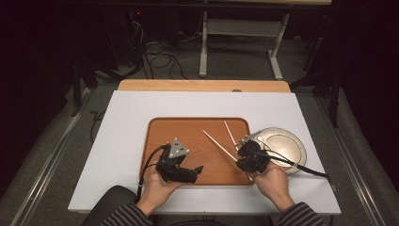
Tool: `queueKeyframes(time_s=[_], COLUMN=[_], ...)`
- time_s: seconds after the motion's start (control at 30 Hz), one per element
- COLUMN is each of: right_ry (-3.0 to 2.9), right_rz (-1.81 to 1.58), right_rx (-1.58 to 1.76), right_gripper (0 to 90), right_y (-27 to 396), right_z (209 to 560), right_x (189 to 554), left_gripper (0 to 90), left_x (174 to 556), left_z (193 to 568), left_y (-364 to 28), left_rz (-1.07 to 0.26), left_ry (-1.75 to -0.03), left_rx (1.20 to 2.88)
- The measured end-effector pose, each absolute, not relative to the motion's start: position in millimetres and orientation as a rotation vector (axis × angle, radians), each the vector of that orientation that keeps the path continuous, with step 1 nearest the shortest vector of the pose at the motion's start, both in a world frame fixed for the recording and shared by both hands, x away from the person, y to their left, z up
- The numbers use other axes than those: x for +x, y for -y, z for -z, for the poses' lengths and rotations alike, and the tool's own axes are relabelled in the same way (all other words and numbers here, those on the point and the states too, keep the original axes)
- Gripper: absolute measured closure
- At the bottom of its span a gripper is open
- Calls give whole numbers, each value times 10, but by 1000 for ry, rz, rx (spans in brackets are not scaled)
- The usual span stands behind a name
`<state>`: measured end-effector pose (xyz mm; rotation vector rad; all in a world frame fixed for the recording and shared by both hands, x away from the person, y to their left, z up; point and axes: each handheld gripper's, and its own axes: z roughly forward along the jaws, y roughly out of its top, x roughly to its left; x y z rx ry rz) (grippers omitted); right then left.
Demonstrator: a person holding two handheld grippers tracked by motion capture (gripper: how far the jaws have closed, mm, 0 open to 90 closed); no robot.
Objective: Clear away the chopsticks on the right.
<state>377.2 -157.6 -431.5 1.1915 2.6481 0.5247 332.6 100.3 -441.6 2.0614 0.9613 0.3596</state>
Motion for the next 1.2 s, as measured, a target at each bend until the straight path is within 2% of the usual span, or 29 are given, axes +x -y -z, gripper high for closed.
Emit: queueKeyframes(time_s=[0.3, 0.33, 0.4, 0.5, 0.63, 0.8, 1.2], right_ry=[-2673, -2663, -2658, -2643, -2652, -2691, -2581], right_rz=[-470, -463, -460, -495, -594, -600, -522], right_rx=[1175, 1176, 1174, 1155, 1076, 1065, 1144], right_gripper=[840, 791, 779, 797, 900, 900, 900], right_y=[1500, 1509, 1515, 1521, 1468, 1379, 1545], right_z=[4524, 4518, 4513, 4477, 4442, 4576, 4562], right_x=[3741, 3738, 3738, 3717, 3703, 3752, 3885], left_gripper=[157, 157, 157, 157, 157, 157, 157], left_x=[3322, 3323, 3323, 3324, 3326, 3327, 3301], left_z=[4414, 4413, 4414, 4417, 4424, 4422, 4411], left_y=[-1006, -1007, -1006, -1003, -990, -998, -1018], left_rz=[-361, -361, -361, -360, -360, -360, -366], left_ry=[-963, -963, -963, -962, -960, -963, -966], left_rx=[2059, 2059, 2059, 2061, 2066, 2065, 2059])
